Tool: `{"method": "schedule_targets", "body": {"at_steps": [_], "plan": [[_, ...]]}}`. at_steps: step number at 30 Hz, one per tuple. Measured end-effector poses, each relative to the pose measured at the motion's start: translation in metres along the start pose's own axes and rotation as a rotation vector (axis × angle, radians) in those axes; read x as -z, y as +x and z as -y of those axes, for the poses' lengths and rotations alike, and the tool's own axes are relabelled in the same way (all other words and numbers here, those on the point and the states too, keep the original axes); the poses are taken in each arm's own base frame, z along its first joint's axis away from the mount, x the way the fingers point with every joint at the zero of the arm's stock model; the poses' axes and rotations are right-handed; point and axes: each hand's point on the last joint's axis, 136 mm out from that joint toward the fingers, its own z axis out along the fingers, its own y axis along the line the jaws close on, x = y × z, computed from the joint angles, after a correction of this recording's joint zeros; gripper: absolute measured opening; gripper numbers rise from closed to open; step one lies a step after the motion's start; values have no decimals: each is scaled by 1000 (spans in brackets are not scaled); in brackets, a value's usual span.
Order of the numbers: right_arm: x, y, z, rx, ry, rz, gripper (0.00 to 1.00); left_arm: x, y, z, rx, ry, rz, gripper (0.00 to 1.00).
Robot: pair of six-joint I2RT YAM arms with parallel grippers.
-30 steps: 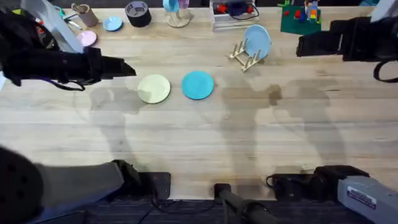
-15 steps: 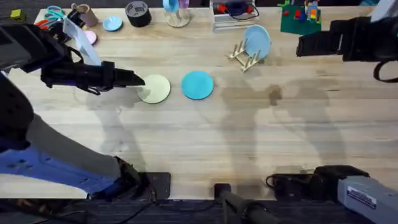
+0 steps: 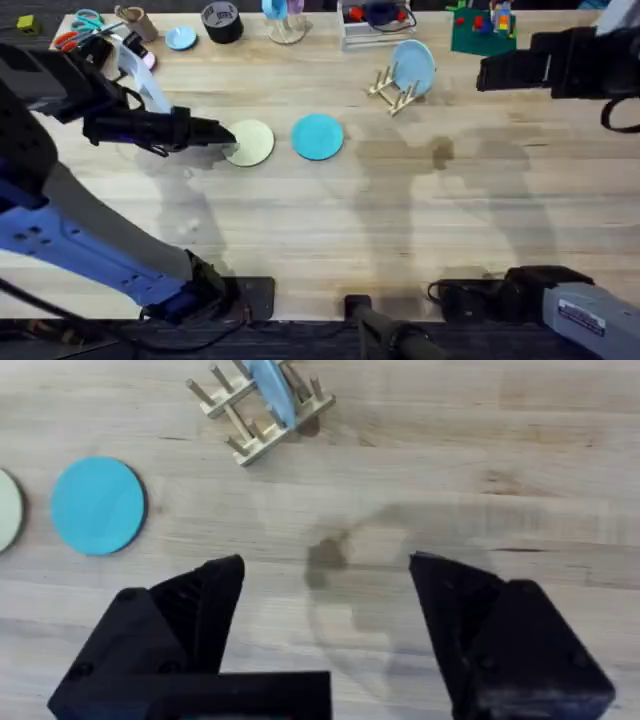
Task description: Pick up the plates from the table one by one and place each into a slot on the dish rack.
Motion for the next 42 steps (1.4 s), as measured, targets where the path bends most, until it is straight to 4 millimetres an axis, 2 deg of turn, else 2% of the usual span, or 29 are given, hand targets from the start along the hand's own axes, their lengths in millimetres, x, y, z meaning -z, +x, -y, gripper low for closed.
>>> {"method": "schedule_targets", "body": {"at_steps": [7, 25, 34, 38, 42], "plan": [[0, 0, 0, 0, 0, 0, 995, -7, 3, -12, 41, 32, 12, 41], [0, 0, -2, 0, -13, 1, 995, -12, -3, -13, 78, 102, 51, 41], [-1, -10, -37, -73, -186, 21, 995, -12, -3, -13, 78, 102, 51, 41], [-12, -17, -62, -65, -250, 16, 995, -12, -3, -13, 78, 102, 51, 41], [-27, -29, -98, -36, -326, 27, 995, -12, -3, -14, 78, 102, 51, 41]]}}
